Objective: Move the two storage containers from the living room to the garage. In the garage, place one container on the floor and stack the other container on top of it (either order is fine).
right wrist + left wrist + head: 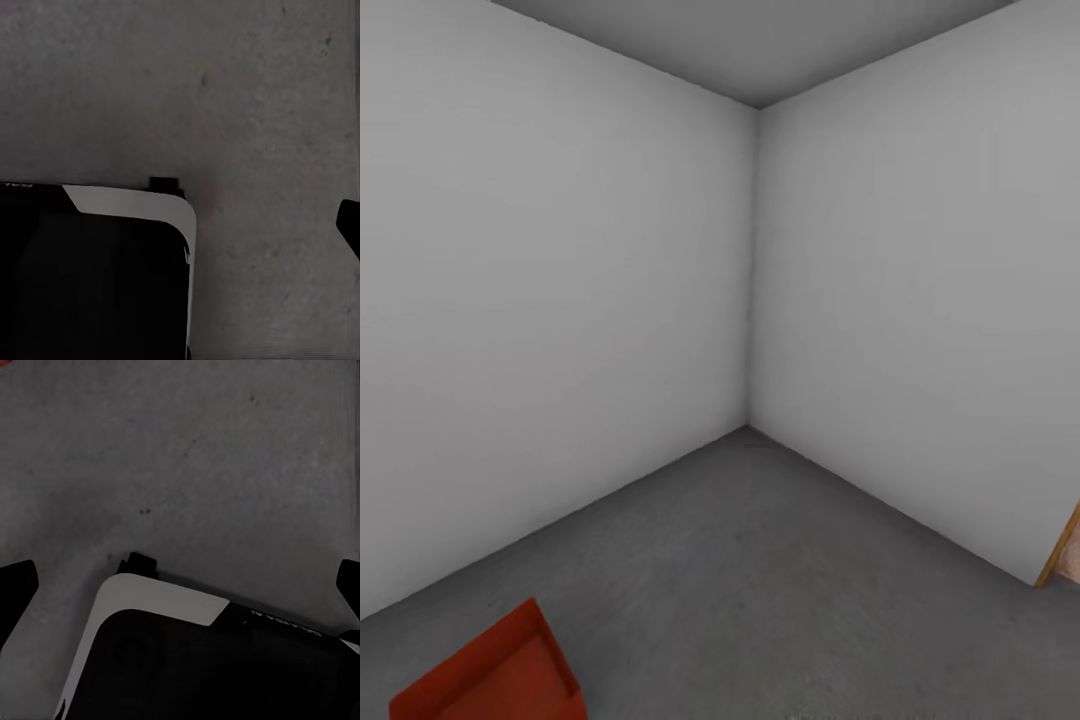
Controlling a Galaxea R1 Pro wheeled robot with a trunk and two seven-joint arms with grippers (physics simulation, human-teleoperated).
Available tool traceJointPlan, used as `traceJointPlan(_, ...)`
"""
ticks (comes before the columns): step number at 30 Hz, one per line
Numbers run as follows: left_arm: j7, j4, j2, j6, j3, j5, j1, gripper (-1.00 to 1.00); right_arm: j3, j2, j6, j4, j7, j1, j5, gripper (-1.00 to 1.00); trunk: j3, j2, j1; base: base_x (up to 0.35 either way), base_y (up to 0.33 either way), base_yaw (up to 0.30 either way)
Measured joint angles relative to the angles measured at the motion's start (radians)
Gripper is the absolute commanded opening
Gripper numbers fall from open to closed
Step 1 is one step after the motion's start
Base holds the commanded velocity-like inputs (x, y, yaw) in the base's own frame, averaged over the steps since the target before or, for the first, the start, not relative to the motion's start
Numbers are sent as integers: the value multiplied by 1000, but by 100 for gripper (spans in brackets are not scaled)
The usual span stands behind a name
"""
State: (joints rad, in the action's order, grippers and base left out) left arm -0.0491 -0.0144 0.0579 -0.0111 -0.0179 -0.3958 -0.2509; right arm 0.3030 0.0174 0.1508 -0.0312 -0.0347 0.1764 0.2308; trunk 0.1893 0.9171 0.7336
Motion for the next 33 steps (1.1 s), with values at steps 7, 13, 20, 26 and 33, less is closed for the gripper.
traceJointPlan(7,0,0,0,0,0,0,0,100,0,0,0,0,0,0,0,100,0,0,0,0,0,-287)
traceJointPlan(13,0,0,0,0,0,0,0,100,0,0,0,0,0,0,0,100,0,0,0,0,0,-291)
traceJointPlan(20,0,0,0,0,0,0,0,100,0,1,0,1,0,0,0,100,0,0,0,0,0,-293)
traceJointPlan(26,0,0,0,0,0,0,0,100,0,2,0,1,0,0,0,100,0,0,0,0,0,-293)
traceJointPlan(33,0,0,0,0,0,0,0,100,0,2,0,1,1,0,0,100,0,0,0,0,0,-293)
